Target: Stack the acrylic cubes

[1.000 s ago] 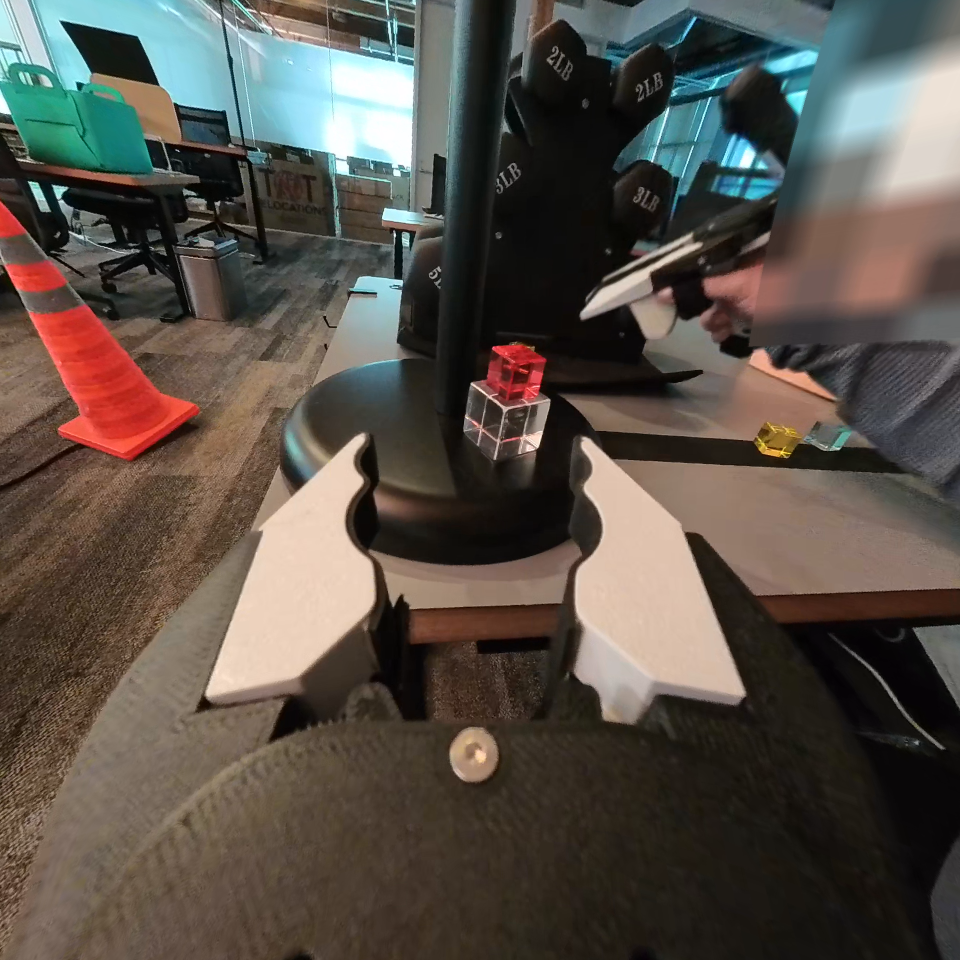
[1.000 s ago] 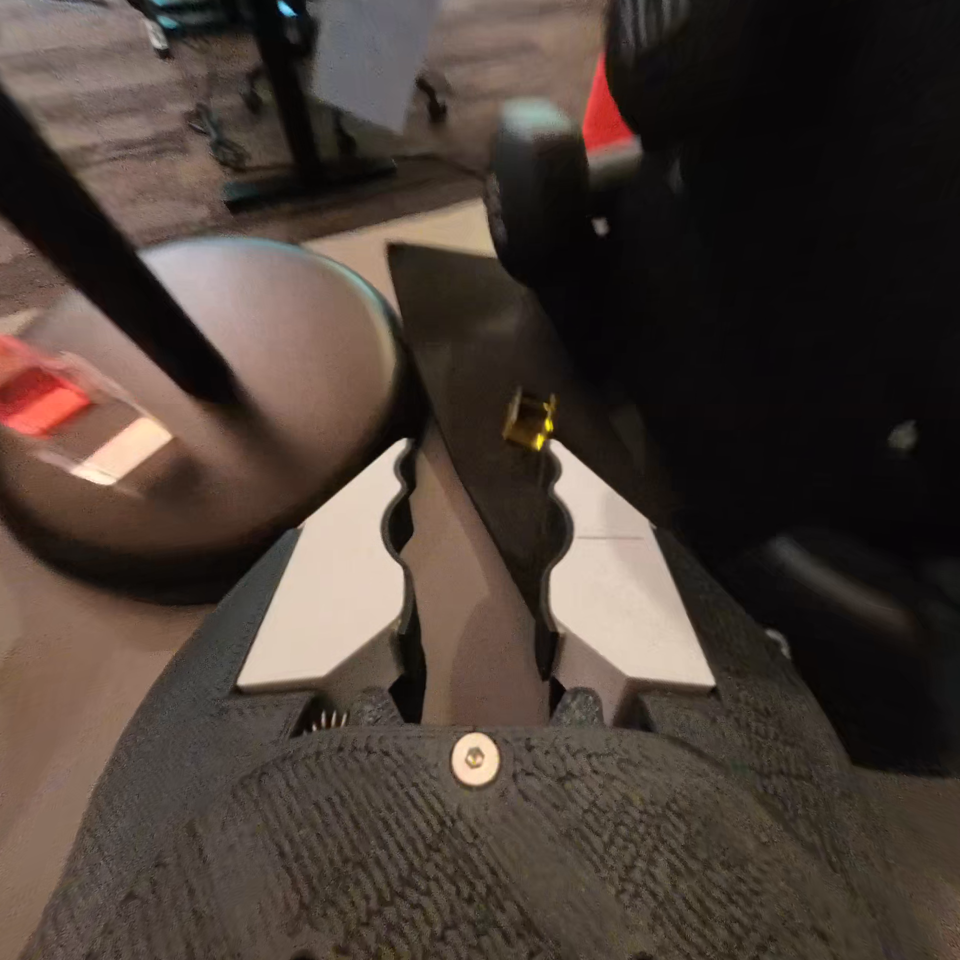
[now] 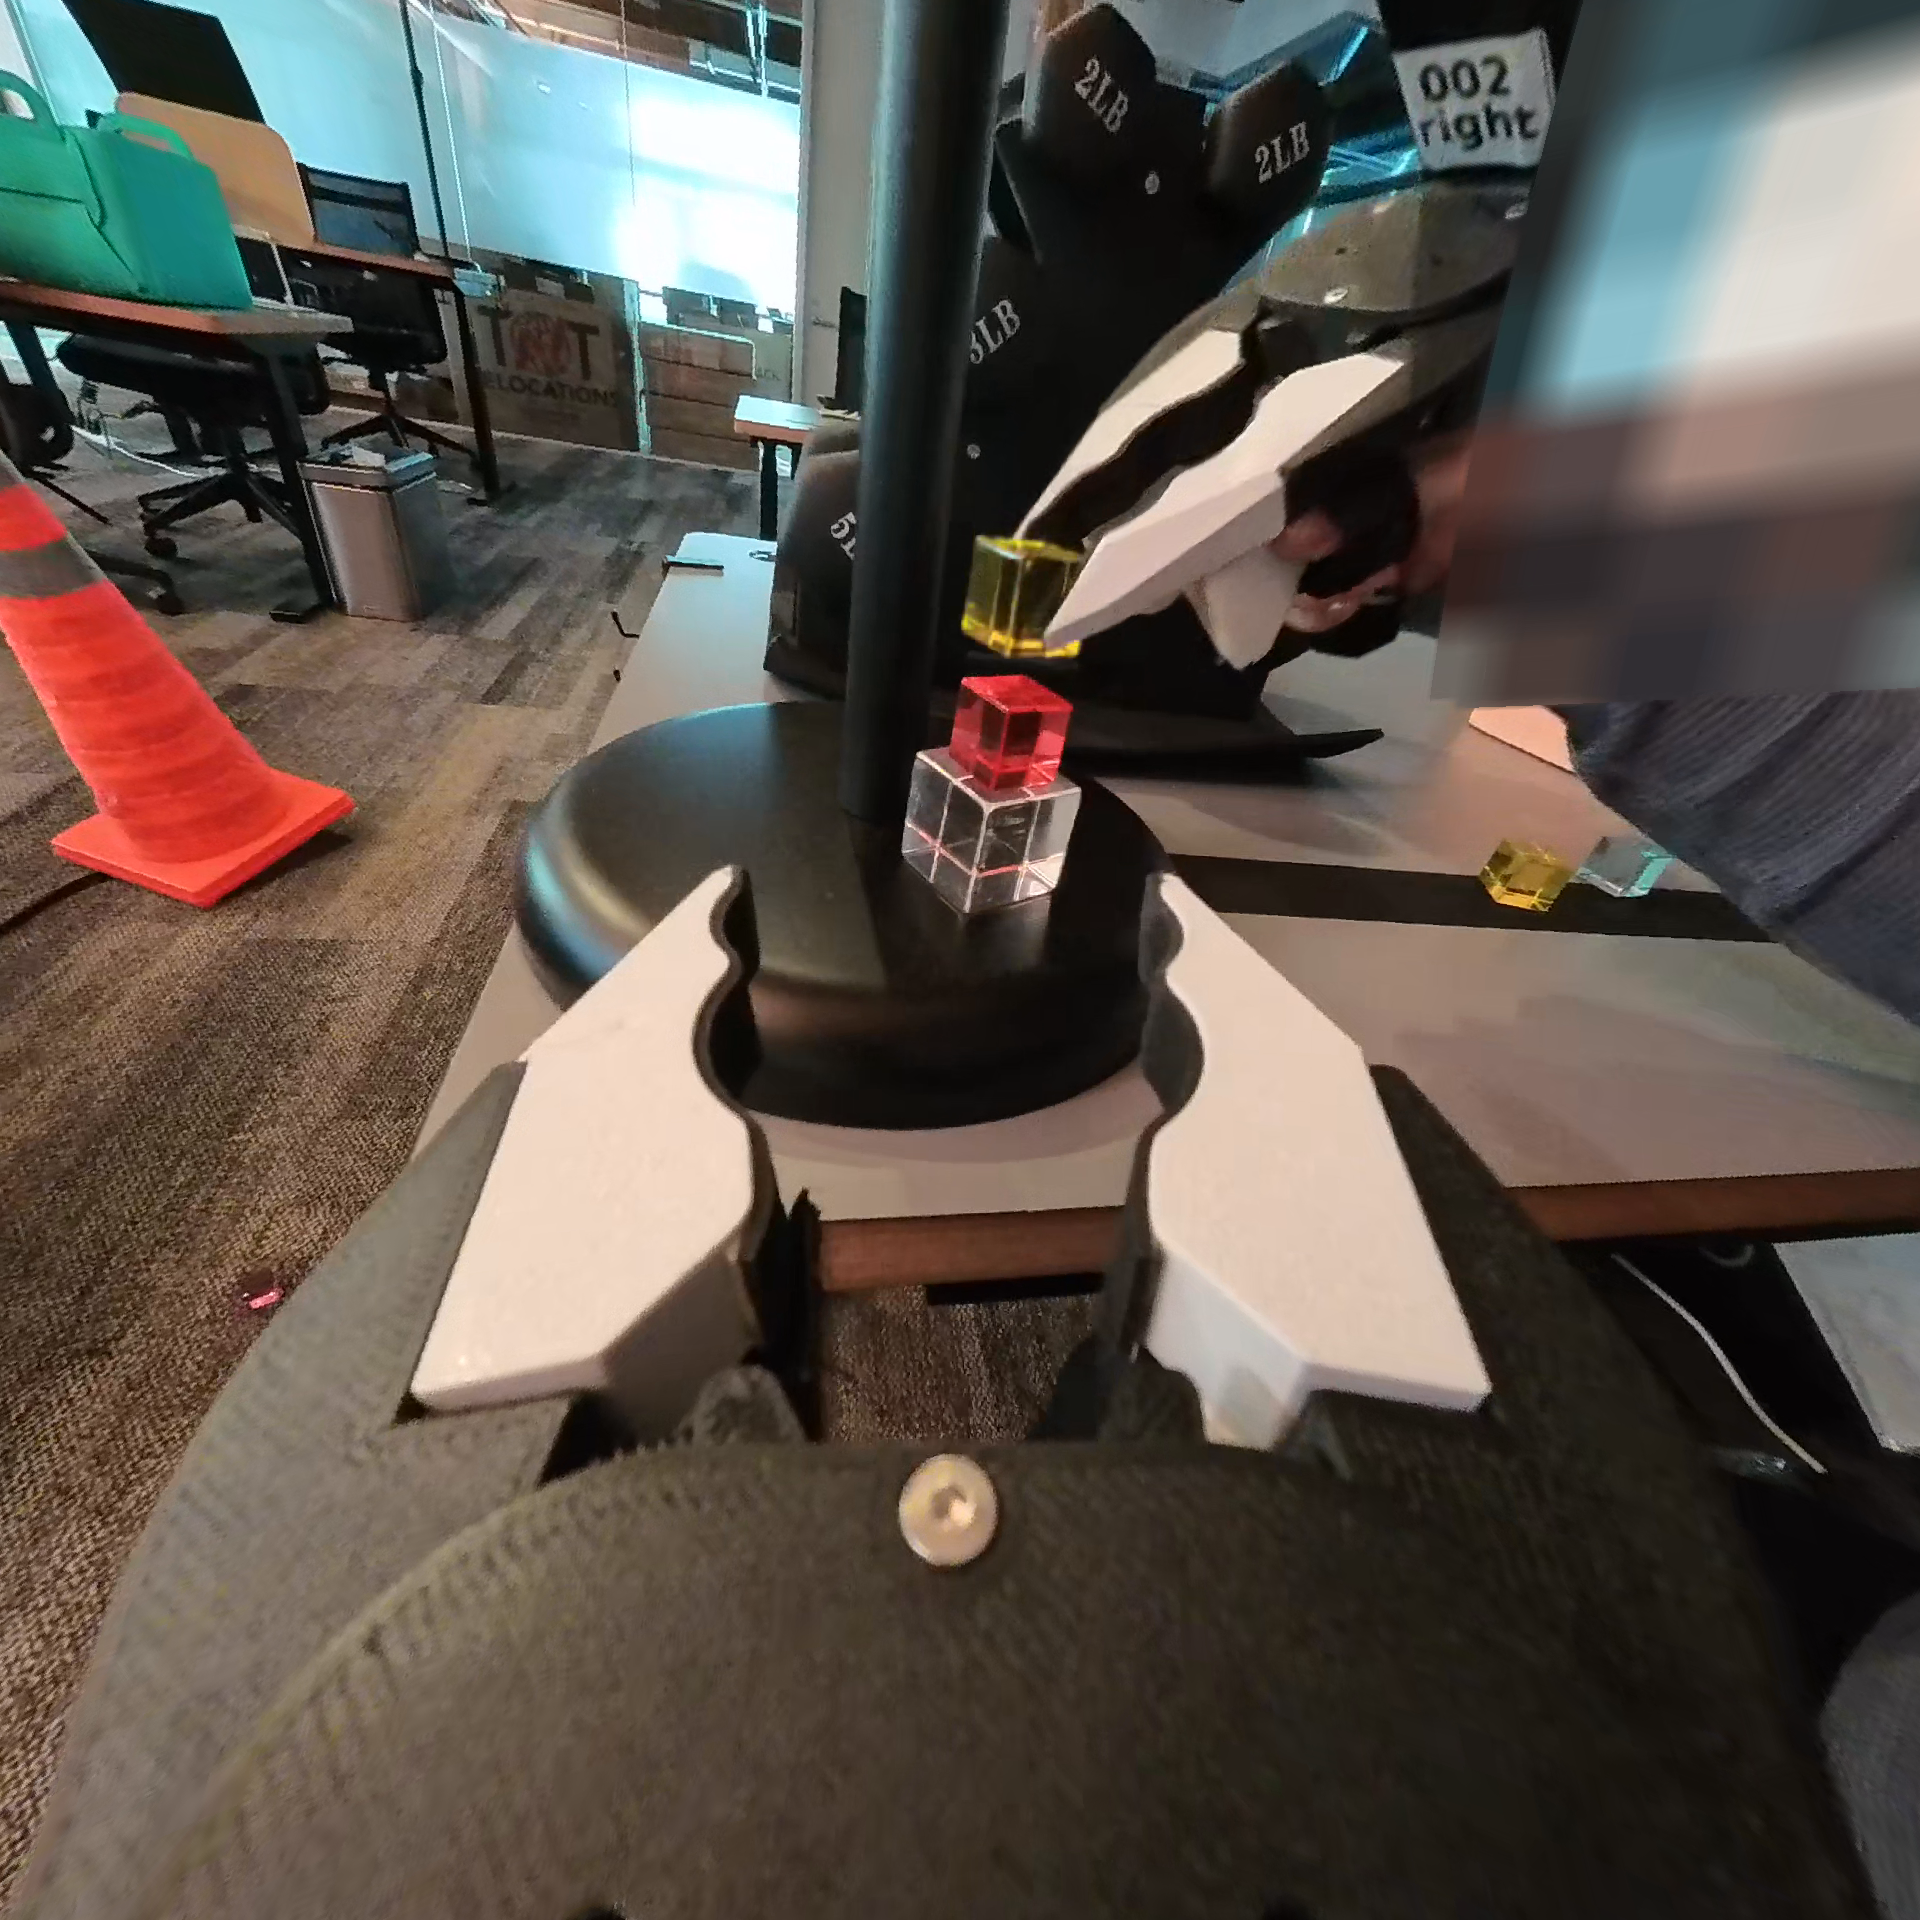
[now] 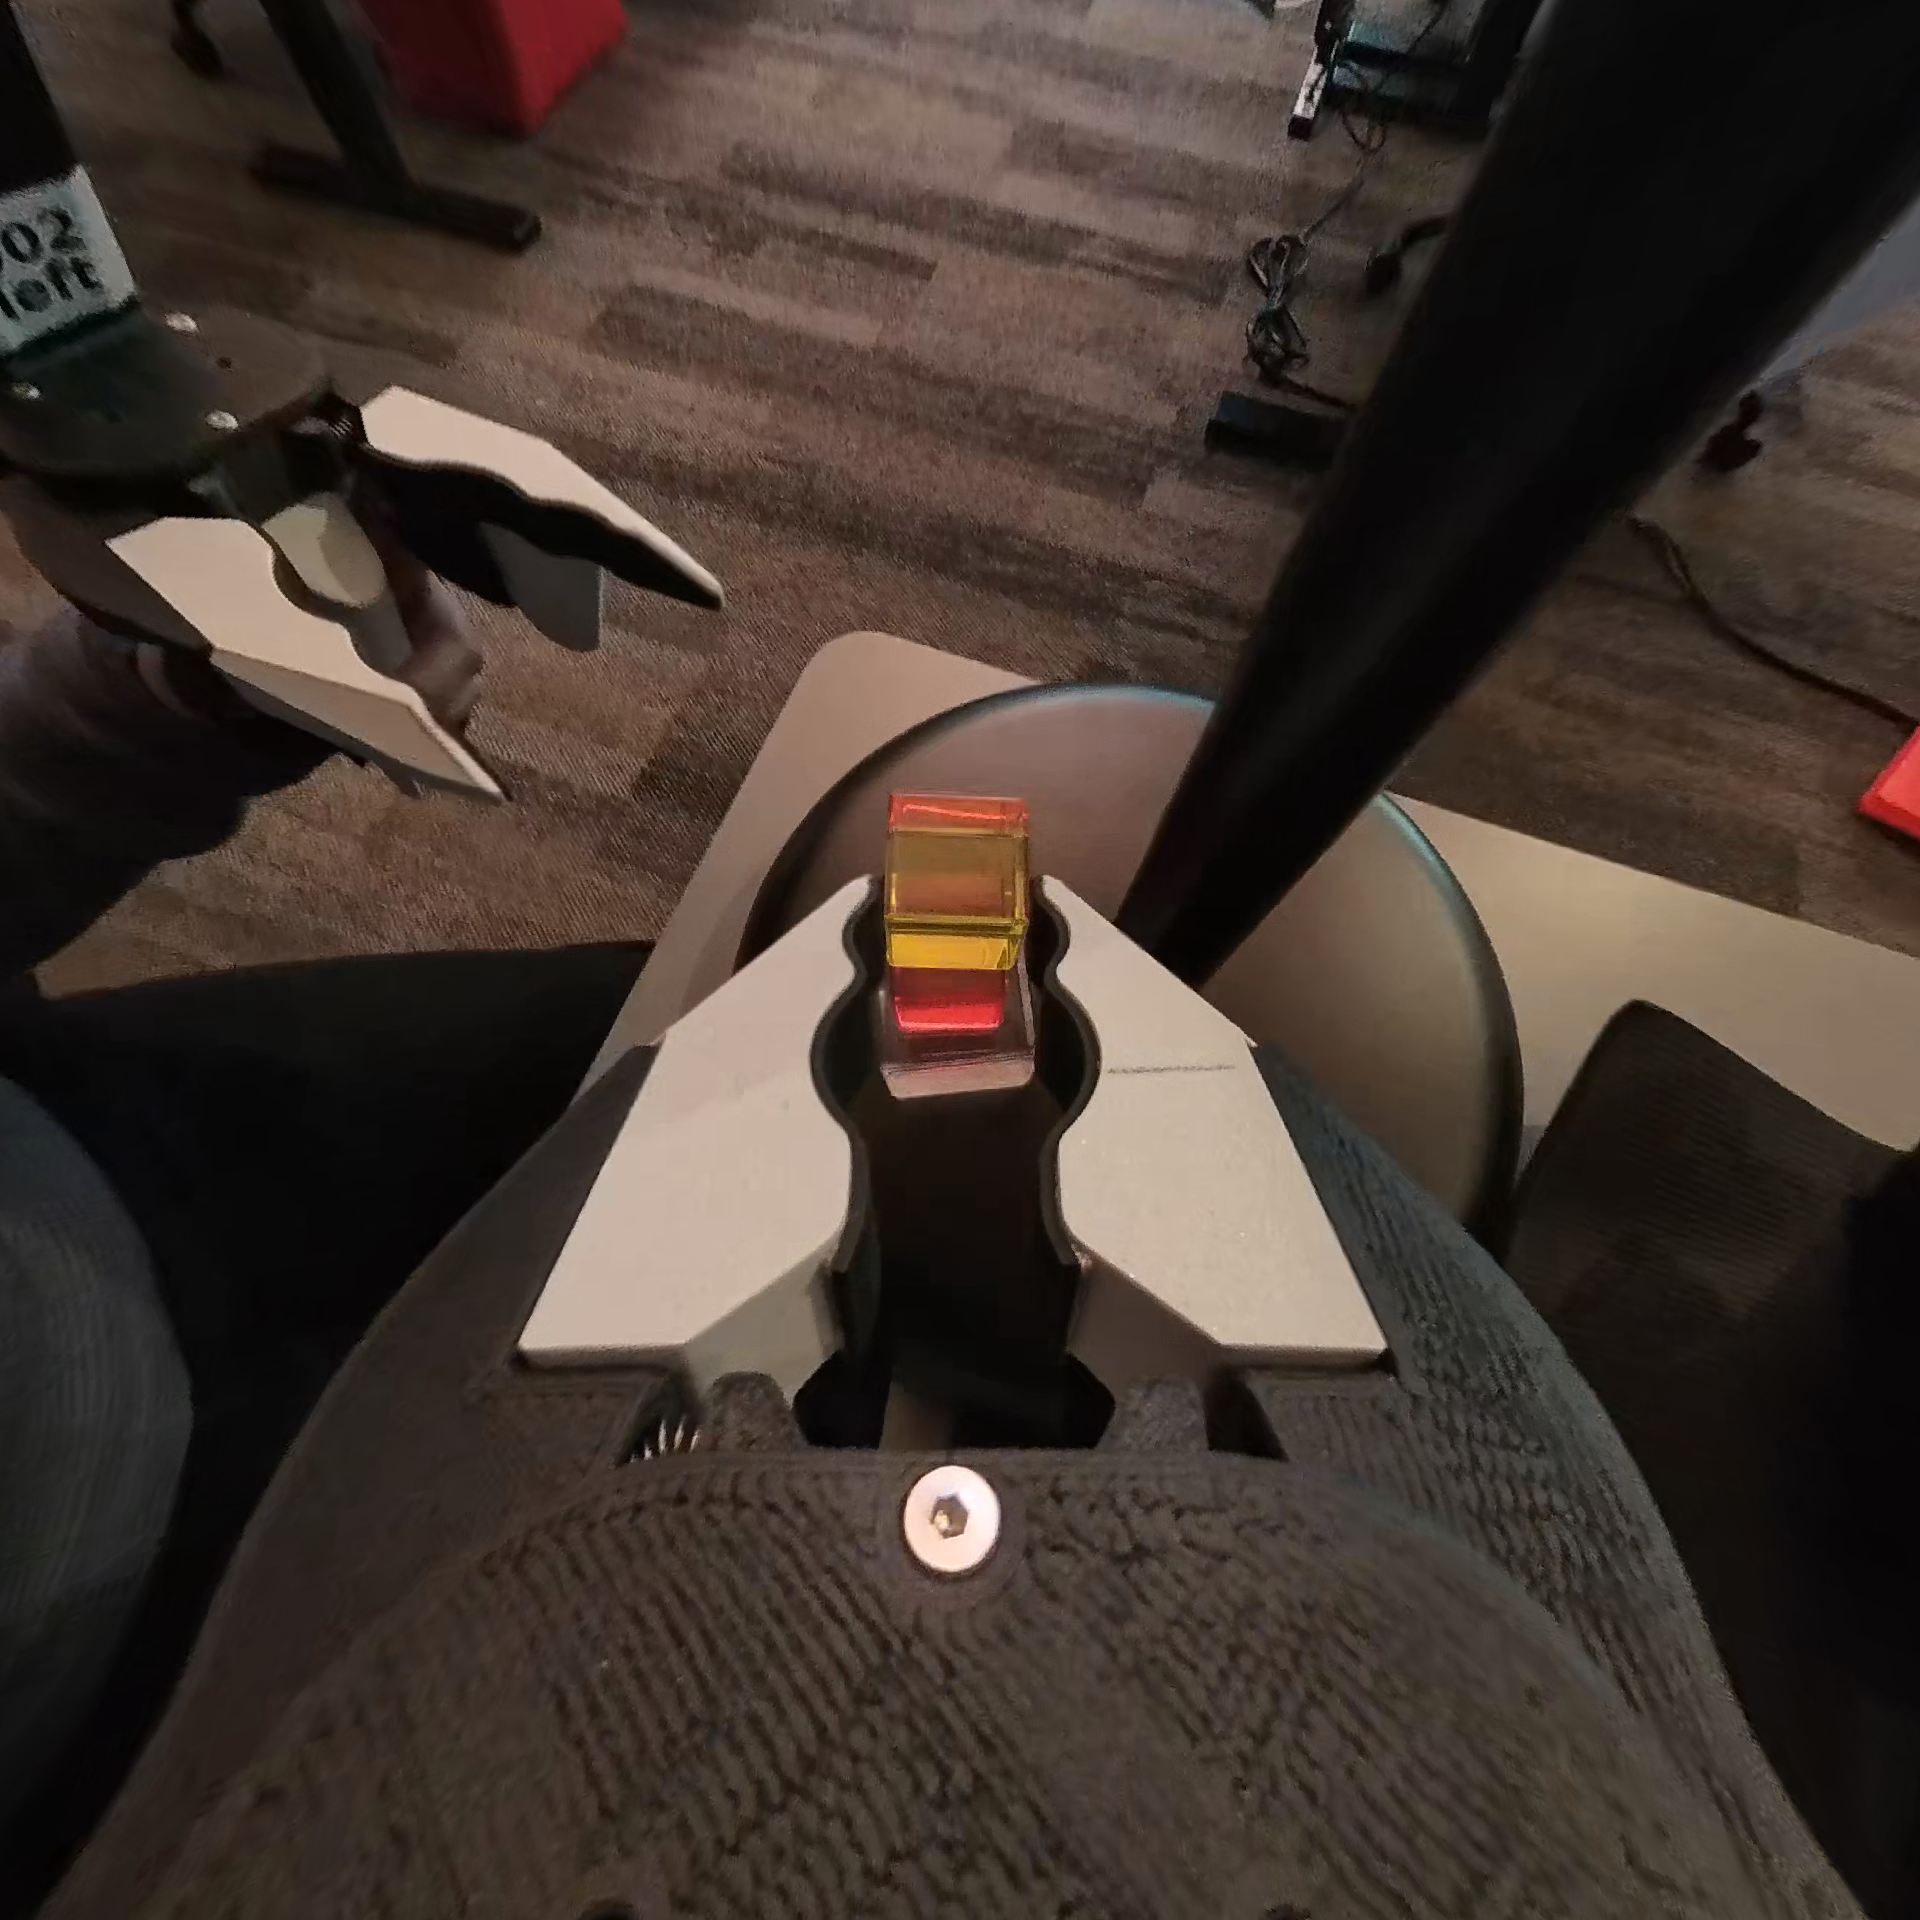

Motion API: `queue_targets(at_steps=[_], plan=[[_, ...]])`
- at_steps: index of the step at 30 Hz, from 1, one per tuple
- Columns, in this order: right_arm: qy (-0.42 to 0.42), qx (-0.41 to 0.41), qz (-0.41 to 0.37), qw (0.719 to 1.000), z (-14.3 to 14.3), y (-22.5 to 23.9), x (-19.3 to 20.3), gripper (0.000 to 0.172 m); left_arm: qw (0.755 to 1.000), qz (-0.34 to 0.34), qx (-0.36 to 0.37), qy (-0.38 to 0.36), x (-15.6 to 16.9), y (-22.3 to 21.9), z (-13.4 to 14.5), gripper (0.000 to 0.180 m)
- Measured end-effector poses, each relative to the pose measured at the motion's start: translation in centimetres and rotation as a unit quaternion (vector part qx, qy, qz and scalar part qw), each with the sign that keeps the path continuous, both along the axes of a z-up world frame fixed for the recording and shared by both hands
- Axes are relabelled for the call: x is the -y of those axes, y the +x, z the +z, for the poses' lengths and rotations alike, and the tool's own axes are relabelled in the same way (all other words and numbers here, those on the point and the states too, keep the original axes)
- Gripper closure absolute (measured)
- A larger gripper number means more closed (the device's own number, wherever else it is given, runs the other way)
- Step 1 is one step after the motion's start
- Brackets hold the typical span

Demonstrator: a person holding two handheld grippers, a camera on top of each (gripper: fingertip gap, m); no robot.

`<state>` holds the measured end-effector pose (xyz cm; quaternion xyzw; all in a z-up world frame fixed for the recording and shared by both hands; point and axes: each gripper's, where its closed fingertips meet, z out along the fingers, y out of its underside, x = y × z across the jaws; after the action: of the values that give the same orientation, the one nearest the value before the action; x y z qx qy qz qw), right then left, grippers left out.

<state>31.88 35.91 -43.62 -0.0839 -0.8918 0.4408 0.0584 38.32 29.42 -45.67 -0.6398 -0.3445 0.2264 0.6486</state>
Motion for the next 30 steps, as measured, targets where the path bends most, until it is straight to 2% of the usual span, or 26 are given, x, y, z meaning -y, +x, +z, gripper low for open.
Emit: queue_targets(at_steps=[4, 8, 10, 13, 16, 19, 21, 23, 26, 29, 30], plan=[[0.043, -0.016, 0.002, 0.999, -1.2, 0.1, -0.1, 0.146, 1.0, 0.001, 0.003, 0.003, 0.2, -0.1, -0.1, 0.107], [0.045, -0.024, -0.009, 0.999, -1.2, 0.1, -0.3, 0.146, 1.0, 0.0, 0.004, 0.006, 0.3, -0.1, -0.2, 0.107], [0.032, -0.038, -0.023, 0.999, -0.3, 0.6, -1.1, 0.125, 1.0, 0.001, 0.004, 0.005, 0.3, -0.1, -0.2, 0.107], [-0.008, -0.085, -0.083, 0.993, 2.3, 1.4, -5.1, 0.115, 1.0, 0.006, 0.001, 0.003, 0.7, -0.1, -0.2, 0.107], [-0.016, -0.111, -0.213, 0.971, 2.9, 1.4, -13.7, 0.115, 1.0, 0.009, 0.001, 0.008, 1.2, -0.2, -0.2, 0.107], [0.04, -0.071, -0.345, 0.935, -0.8, 3.0, -24.5, 0.12, 1.0, 0.011, 0.006, 0.013, 1.4, -0.4, -0.7, 0.107], [0.07, -0.022, -0.39, 0.918, -4.3, 5.6, -29.4, 0.121, 1.0, 0.007, 0.012, 0.019, 1.2, -0.5, -0.9, 0.106], [0.043, 0.004, -0.391, 0.92, -6.6, 8.4, -30.7, 0.124, 1.0, 0.003, 0.018, 0.02, 1.0, -0.5, -1.2, 0.106], [0.004, -0.007, -0.368, 0.93, -8.1, 10.5, -30.2, 0.115, 1.0, -0.001, 0.02, 0.018, 0.7, -0.5, -1.4, 0.106], [0.041, -0.01, -0.343, 0.938, -9.6, 10.1, -30.0, 0.115, 0.999, -0.008, 0.029, 0.02, 0.3, -0.5, -1.8, 0.106], [0.055, -0.005, -0.334, 0.941, -9.8, 9.9, -29.9, 0.121, 0.999, -0.009, 0.031, 0.018, 0.2, -0.5, -1.9, 0.105]])
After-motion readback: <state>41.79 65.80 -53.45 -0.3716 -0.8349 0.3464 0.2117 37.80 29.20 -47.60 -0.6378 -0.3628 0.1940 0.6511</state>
